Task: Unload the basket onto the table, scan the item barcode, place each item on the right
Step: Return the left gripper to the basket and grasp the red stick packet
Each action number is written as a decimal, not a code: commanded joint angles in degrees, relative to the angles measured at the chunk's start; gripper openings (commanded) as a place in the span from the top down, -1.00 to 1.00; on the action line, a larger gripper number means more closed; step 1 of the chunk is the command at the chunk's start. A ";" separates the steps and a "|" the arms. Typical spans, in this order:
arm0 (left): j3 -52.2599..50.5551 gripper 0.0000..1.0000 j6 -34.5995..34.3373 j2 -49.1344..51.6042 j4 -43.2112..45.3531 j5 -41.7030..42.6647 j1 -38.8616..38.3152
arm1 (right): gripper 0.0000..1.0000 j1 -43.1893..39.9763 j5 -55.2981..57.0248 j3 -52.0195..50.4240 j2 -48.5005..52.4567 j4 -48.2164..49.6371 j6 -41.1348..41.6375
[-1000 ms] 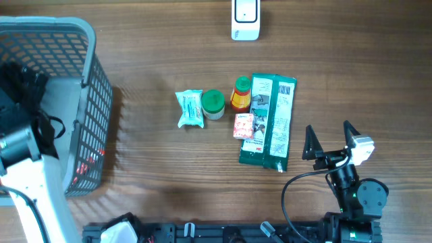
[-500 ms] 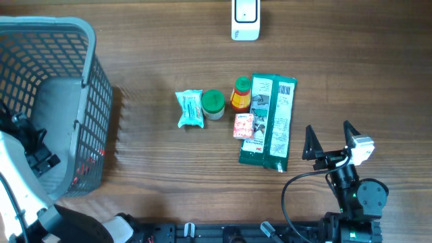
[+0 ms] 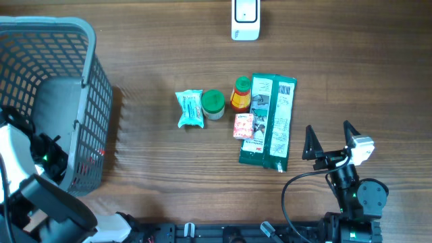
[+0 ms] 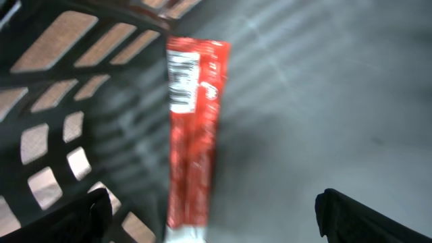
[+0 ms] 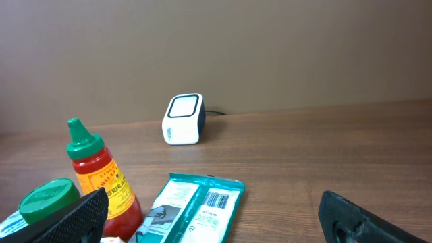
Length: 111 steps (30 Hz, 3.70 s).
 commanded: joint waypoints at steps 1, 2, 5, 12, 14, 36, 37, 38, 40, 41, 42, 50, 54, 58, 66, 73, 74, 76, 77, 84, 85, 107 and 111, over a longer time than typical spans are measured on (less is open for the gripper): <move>-1.18 -1.00 -1.09 2.93 -0.07 0.00 0.17 | -0.99 -0.13 0.37 -0.04 -0.24 0.11 0.11; -1.18 -1.00 -0.83 3.48 -0.07 0.00 0.17 | -0.99 -0.13 0.39 -0.04 -0.24 0.11 0.13; -1.22 -1.00 2.45 5.09 0.15 0.00 0.15 | -1.00 -0.13 0.39 -0.04 -0.24 0.11 0.13; -1.29 -1.00 3.87 9.46 0.24 -1.70 0.00 | -1.00 -0.13 0.37 -0.04 -0.24 0.11 0.11; -1.31 -0.99 3.87 10.34 0.72 -1.73 -0.09 | -0.98 -0.13 0.37 -0.04 -0.24 0.11 0.11; -8.26 -0.51 16.94 12.00 20.63 -2.75 -0.81 | -0.99 -0.13 0.37 -0.04 -0.24 0.11 0.13; -8.31 -0.51 16.96 12.00 20.24 -2.75 -0.81 | -0.99 -0.13 0.37 -0.04 -0.24 0.11 0.15; -8.59 -0.55 16.94 12.00 19.87 -2.75 -0.81 | -0.99 -0.13 0.39 -0.04 -0.24 0.11 0.13; -8.81 -0.74 17.29 12.00 19.87 -2.75 -0.96 | -1.00 -0.13 0.37 -0.04 -0.24 0.11 0.13; -8.85 -0.75 18.91 12.00 20.00 -2.73 -1.16 | -0.99 -0.13 0.39 -0.04 -0.24 0.11 0.13; -8.85 -0.76 21.00 12.00 20.35 -2.73 -1.51 | -0.99 -0.13 0.37 -0.04 -0.24 0.11 0.11; -9.73 -0.47 27.63 12.00 20.55 -2.78 -5.53 | -0.99 -0.13 0.39 -0.04 -0.24 0.11 0.15; -11.82 -0.48 27.61 12.00 22.12 -2.78 -7.43 | -0.99 -0.13 0.39 -0.04 -0.24 0.11 0.13; -14.53 -0.43 27.58 12.00 23.12 -2.69 -8.33 | -0.99 -0.13 0.37 -0.04 -0.24 0.11 0.13; -15.91 -0.33 27.63 12.00 22.69 3.30 -8.48 | -0.99 -0.13 0.39 -0.04 -0.24 0.11 0.13; -16.13 0.63 27.63 12.00 22.45 3.30 -8.52 | -0.99 -0.13 0.37 -0.04 -0.24 0.11 0.11; -16.13 0.80 27.63 12.00 22.34 3.32 -8.52 | -0.99 -0.13 0.39 -0.04 -0.24 0.09 0.11; -16.13 0.92 27.63 12.00 21.07 3.58 -8.52 | -0.99 -0.13 0.39 -0.04 -0.24 0.11 0.13; -16.13 0.92 27.63 12.00 20.24 3.72 -8.52 | -0.99 -0.13 0.39 -0.04 -0.24 0.11 0.13; -16.13 0.92 27.63 12.00 13.90 9.25 -8.55 | -0.99 -0.13 0.37 -0.04 -0.24 0.09 0.11; -16.13 0.92 27.63 12.00 12.76 10.99 -8.55 | -1.00 -0.13 0.39 -0.04 -0.24 0.11 0.13; -10.05 0.92 37.62 -23.91 22.60 5.44 -9.70 | -0.99 -0.13 0.37 -0.04 -0.24 0.11 0.13; -9.25 0.92 48.92 -30.53 29.90 4.66 -9.70 | -0.99 -0.13 0.37 -0.04 0.00 0.11 0.13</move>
